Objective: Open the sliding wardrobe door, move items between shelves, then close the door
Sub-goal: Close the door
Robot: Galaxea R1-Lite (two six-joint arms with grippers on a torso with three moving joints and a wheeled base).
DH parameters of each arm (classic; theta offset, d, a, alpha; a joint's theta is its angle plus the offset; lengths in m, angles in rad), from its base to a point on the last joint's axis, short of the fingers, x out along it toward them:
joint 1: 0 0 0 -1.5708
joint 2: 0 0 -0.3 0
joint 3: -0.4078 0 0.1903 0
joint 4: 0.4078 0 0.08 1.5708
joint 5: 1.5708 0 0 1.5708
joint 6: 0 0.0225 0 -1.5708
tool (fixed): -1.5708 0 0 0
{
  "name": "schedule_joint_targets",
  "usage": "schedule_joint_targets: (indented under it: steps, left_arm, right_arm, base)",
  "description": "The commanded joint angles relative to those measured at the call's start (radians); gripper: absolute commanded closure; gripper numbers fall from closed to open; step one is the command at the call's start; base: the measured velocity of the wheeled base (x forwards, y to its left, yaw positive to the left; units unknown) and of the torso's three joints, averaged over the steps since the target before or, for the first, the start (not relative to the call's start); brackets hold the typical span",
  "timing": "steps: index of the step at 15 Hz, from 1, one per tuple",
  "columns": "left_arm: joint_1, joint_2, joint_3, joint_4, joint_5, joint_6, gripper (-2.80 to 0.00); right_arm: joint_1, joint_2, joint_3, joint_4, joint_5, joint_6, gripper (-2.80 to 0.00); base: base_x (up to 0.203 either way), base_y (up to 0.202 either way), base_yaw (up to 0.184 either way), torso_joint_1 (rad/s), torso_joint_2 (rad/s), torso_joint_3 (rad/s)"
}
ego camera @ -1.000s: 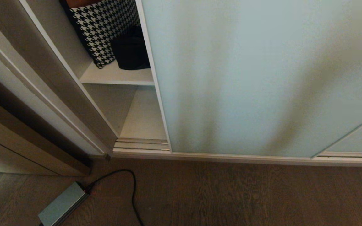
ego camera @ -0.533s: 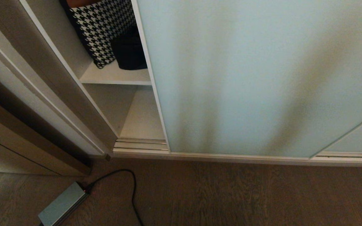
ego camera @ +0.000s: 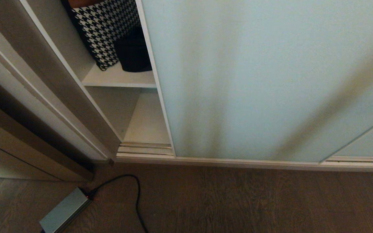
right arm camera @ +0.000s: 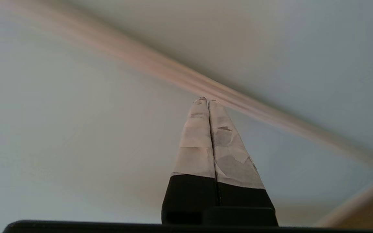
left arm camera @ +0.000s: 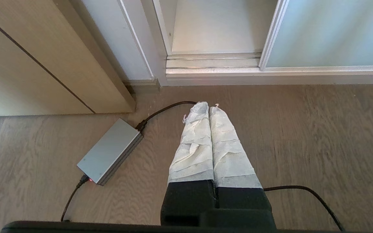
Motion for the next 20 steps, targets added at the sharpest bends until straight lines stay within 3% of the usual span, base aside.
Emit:
schedule_joint_targets:
  steps: [1,4,9,15,20]
  left_arm:
    - [0.001,0.001,0.0,0.0,0.0,0.0,0.0]
    - [0.0,0.001,0.0,0.0,0.0,0.0,0.0]
    - [0.001,0.001,0.0,0.0,0.0,0.0,0.0]
    - [0.0,0.001,0.0,0.0,0.0,0.0,0.0]
    - [0.001,0.001,0.0,0.0,0.0,0.0,0.0]
  right_arm:
    - [0.037,0.153,-0.095,-0.003,0.021,0.119,0.0]
    - [0.113,0.191,-0.099,-0.003,0.039,0.134,0.0]
    - [0.138,0.172,-0.042,-0.004,0.044,0.135,0.0]
    - [0.173,0.15,0.031,-0.009,0.183,0.122,0.0]
    - [0.171,0.167,0.113,-0.192,0.224,0.11,0.0]
  base:
    - [0.0,0.0,0.0,0.0,0.0,0.0]
    - [0.0,0.0,0.0,0.0,0.0,0.0]
    - [0.0,0.0,0.0,0.0,0.0,0.0]
    - [0.0,0.0,0.0,0.0,0.0,0.0]
    - [0.0,0.0,0.0,0.0,0.0,0.0]
